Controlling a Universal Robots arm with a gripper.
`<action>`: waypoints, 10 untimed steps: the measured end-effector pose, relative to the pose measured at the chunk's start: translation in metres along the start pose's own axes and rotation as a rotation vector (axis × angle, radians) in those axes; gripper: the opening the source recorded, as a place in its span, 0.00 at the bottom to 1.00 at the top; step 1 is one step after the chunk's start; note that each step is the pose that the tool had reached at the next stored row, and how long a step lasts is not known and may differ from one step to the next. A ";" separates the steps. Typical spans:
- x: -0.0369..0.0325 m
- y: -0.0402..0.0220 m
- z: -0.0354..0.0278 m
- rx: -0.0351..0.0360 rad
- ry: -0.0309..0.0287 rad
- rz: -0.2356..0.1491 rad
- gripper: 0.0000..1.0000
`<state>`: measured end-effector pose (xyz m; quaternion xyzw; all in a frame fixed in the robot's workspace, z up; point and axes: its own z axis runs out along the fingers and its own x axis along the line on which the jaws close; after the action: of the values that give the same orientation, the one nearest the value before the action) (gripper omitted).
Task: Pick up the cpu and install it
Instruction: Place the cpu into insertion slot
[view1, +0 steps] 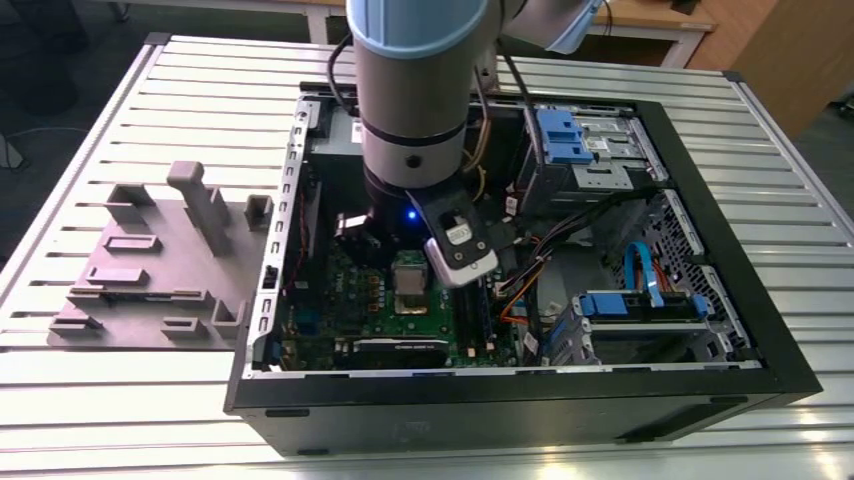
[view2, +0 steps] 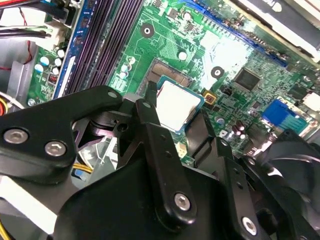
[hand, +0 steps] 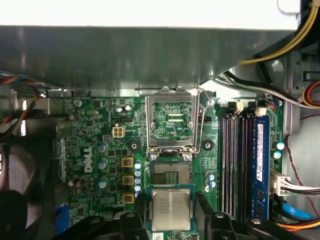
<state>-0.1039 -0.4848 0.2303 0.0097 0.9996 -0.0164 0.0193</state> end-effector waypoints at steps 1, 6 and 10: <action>-0.0007 0.0001 0.0007 0.0001 0.0001 0.002 0.47; -0.0039 0.0003 0.0054 0.0004 0.0003 0.009 0.47; -0.0044 0.0005 0.0118 0.0005 0.0004 0.013 0.47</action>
<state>-0.0990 -0.4848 0.2187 0.0165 0.9995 -0.0165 0.0192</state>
